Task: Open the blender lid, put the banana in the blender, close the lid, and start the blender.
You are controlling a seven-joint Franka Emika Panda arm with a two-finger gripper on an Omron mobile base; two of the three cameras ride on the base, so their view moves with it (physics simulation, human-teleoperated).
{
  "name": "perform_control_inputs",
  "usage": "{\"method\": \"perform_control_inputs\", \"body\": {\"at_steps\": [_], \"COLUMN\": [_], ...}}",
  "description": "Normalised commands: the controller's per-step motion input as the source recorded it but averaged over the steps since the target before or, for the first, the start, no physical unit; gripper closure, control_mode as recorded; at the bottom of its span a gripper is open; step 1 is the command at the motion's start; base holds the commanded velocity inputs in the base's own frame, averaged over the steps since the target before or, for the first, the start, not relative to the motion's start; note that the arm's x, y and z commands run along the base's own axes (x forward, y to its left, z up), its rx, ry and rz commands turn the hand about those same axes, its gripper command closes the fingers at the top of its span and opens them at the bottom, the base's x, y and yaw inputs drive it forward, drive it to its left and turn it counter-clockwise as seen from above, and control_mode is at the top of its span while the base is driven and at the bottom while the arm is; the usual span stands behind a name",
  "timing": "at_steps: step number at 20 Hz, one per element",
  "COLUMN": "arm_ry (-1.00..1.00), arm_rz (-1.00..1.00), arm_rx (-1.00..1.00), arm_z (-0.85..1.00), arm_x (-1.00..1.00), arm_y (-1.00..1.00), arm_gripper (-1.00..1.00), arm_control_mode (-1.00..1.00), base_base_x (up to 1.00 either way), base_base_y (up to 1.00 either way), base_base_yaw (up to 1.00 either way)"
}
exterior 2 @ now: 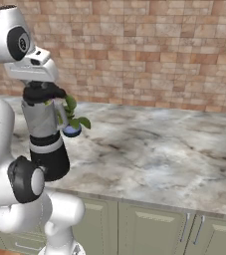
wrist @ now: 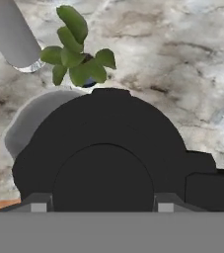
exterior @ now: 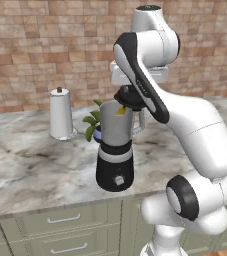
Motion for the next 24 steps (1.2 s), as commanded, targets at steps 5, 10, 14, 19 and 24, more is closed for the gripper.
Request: {"method": "perform_control_inputs", "body": {"at_steps": [5,10,14,19,24], "arm_ry": [0.15,0.09,0.0,0.0,-0.02], "arm_rz": [0.0,0.0,0.0,0.0,0.0], "arm_rx": [-0.01,0.0,0.0,0.0,0.0], "arm_z": [0.01,-0.03,-0.15,-0.15,-0.2], "arm_x": [0.09,0.11,0.09,0.14,0.18], "arm_y": [0.27,0.23,0.18,0.13,0.01], "arm_gripper": [1.0,1.0,1.0,1.0,1.0], "arm_control_mode": [-1.0,-1.0,-1.0,-1.0,-1.0], "base_base_x": [0.0,0.0,0.0,0.0,0.0], "base_base_y": [0.0,0.0,0.0,0.0,0.0], "base_base_yaw": [0.0,0.0,0.0,0.0,0.0]}}
